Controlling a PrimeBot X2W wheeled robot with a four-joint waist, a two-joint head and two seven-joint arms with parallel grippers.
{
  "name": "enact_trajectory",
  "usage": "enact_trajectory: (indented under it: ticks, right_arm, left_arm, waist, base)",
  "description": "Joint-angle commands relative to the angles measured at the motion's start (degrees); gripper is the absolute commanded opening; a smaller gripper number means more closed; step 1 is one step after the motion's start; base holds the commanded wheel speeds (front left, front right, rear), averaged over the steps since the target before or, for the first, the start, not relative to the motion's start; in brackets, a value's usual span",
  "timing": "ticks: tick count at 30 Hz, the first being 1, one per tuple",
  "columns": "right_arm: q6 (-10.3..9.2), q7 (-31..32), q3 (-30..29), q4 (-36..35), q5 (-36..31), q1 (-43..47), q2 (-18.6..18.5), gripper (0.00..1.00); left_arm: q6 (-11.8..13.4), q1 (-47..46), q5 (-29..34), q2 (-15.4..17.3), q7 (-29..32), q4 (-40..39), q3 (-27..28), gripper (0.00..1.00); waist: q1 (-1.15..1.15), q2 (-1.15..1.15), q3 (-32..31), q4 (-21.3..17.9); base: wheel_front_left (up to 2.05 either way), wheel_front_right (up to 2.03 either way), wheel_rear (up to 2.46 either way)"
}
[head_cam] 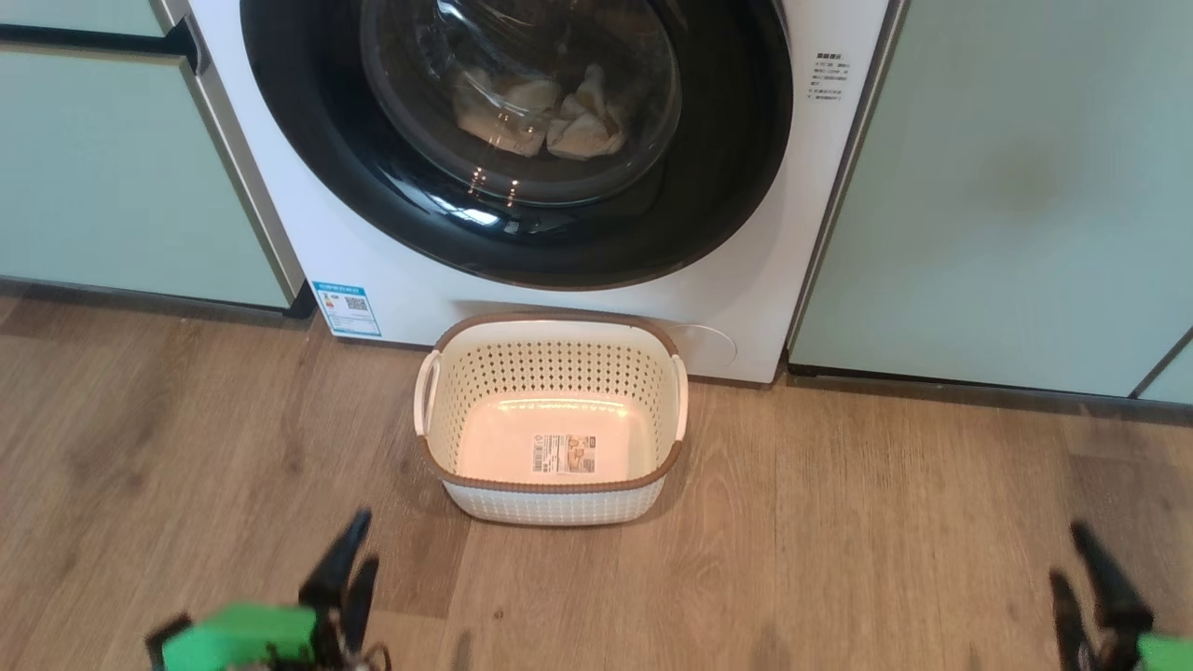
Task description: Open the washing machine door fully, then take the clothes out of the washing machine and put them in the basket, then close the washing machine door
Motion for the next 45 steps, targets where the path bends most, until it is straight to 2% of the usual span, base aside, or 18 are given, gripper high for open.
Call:
enact_trajectory:
  ticks: [1,10,19,34,45]
  right_arm:
    - [0.0,-0.03,0.02,0.41,0.0,0.39,0.01,1.0]
    - [0.01,-1.48,0.8,-0.23,-0.91,-0.03,0.01,1.0]
    - [0.03,-3.01,1.05,-1.44,-5.45,-0.89,-0.01,1.0]
    - [0.05,-5.54,1.95,-4.0,-15.34,-2.33,-0.05,1.0]
    - [0.07,-7.4,2.54,-6.08,-25.91,-3.43,-0.07,1.0]
  left_arm:
    - [-0.01,0.38,0.02,-0.06,-0.02,0.39,-0.01,1.0]
    - [-0.01,-0.54,1.39,0.13,-1.48,-0.09,-0.49,1.0]
    - [-0.02,-1.74,5.48,0.42,-3.0,-1.24,-0.67,1.0]
    - [-0.03,-3.8,17.42,0.71,-5.53,-3.1,-0.9,1.0]
    - [-0.04,-5.26,27.13,1.07,-7.39,-4.45,-1.08,1.0]
  waist:
    - [0.0,0.0,0.01,0.0]
    - [0.0,0.0,0.16,-0.01]
    - [0.0,0.0,0.36,0.02]
    - [0.0,0.0,0.72,0.08]
    - [0.0,0.0,1.0,0.12]
  base:
    - [0.0,0.0,0.0]
    - [0.0,0.0,0.0]
    - [0.0,0.0,0.0]
    - [0.0,0.0,0.0]
    - [0.0,0.0,0.0]
